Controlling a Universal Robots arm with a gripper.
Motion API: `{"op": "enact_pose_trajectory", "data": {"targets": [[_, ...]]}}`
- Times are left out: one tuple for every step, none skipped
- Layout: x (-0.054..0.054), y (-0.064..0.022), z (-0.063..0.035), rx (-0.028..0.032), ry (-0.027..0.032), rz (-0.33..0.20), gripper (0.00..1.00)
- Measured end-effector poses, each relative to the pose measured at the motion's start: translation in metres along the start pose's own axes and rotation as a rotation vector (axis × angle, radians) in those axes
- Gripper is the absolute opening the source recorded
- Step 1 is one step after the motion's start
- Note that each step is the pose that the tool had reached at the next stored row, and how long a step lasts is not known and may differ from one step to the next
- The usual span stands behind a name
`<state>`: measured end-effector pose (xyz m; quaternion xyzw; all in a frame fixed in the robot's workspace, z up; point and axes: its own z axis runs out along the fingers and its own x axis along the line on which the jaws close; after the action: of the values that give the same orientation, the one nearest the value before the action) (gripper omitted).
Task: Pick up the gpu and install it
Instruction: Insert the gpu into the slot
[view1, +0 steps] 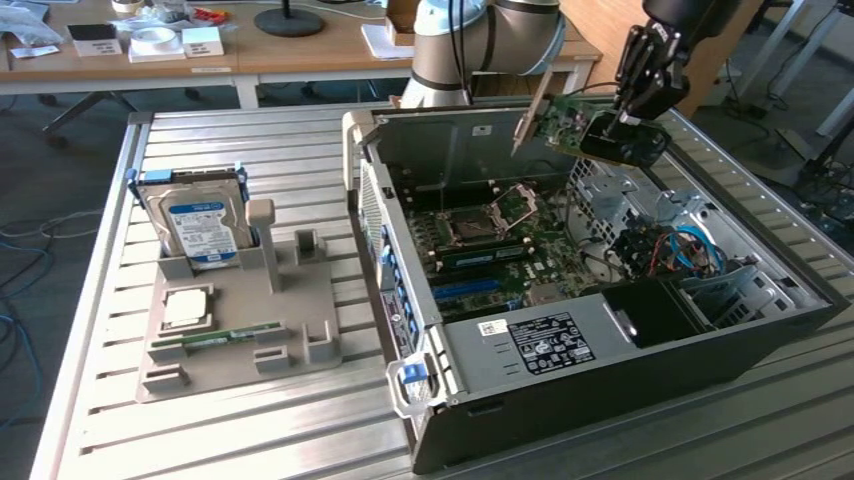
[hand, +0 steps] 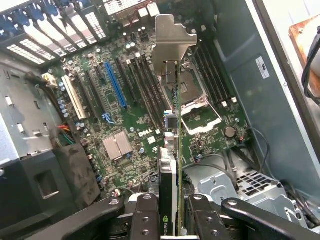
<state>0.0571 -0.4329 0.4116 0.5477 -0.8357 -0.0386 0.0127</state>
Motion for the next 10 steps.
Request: {"op": "enact_pose_trajectory", "data": {"targets": [[-0.0001,0.0,0.0001,-0.0002,0.0007,-0.009,0.27],[-0.0002,0.0,0.0001,-0.0004,0.0015,-0.019,0.27],[-0.0003,0.0,0.0002,-0.0006,0.0021,-0.028,0.27],[-0.0004,0.0001,0.0002,-0.0008,0.003,-0.037,0.27],[-0.0005,0.0002,0.0003,-0.001,0.0038,-0.047,0.27],[-0.0008,0.0003,0.0005,-0.0012,0.0046,-0.057,0.27],[-0.001,0.0003,0.0007,-0.0014,0.0054,-0.068,0.27],[-0.0012,0.0004,0.0009,-0.0017,0.0063,-0.08,0.27],[-0.0014,0.0005,0.0011,-0.0019,0.0072,-0.092,0.27],[-0.0016,0.0006,0.0013,-0.0021,0.0082,-0.104,0.27]]}}
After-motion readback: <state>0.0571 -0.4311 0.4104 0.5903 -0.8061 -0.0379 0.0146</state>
